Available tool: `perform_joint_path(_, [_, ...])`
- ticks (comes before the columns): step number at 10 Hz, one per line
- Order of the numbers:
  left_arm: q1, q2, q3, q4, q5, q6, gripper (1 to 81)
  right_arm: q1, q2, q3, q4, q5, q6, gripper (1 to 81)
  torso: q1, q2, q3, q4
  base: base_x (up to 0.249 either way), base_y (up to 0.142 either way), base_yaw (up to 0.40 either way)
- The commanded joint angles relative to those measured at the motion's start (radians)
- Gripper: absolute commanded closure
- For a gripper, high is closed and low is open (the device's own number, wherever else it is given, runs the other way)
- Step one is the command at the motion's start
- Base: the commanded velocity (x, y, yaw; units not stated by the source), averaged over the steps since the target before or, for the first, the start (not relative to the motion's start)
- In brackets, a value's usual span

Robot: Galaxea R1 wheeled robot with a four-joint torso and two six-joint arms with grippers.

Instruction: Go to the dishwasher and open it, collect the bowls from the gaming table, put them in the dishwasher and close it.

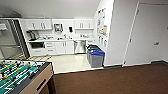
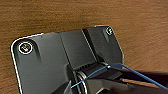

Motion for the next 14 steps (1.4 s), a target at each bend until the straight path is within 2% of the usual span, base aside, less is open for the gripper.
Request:
perform_joint_path(1, [-0.051,-0.017,0.019,0.012,0.056,0.006,1.0,0.038,-0.013,0.015,0.000,-0.046,-0.003,1.0,0.000,0.000,0.000,0.000,0.086,-0.075,0.000])
perform_joint_path(3, [-0.051,-0.019,0.019,0.010,0.056,0.004,1.0,0.038,-0.013,0.015,0.000,-0.046,-0.003,1.0,-0.001,0.000,0.000,0.000,0.084,-0.074,0.000])
perform_joint_path(14, [-0.051,-0.019,0.022,0.010,0.056,0.006,1.0,0.038,-0.013,0.015,0.001,-0.045,0.000,1.0,-0.002,0.000,0.000,0.000,0.120,0.000,0.000])
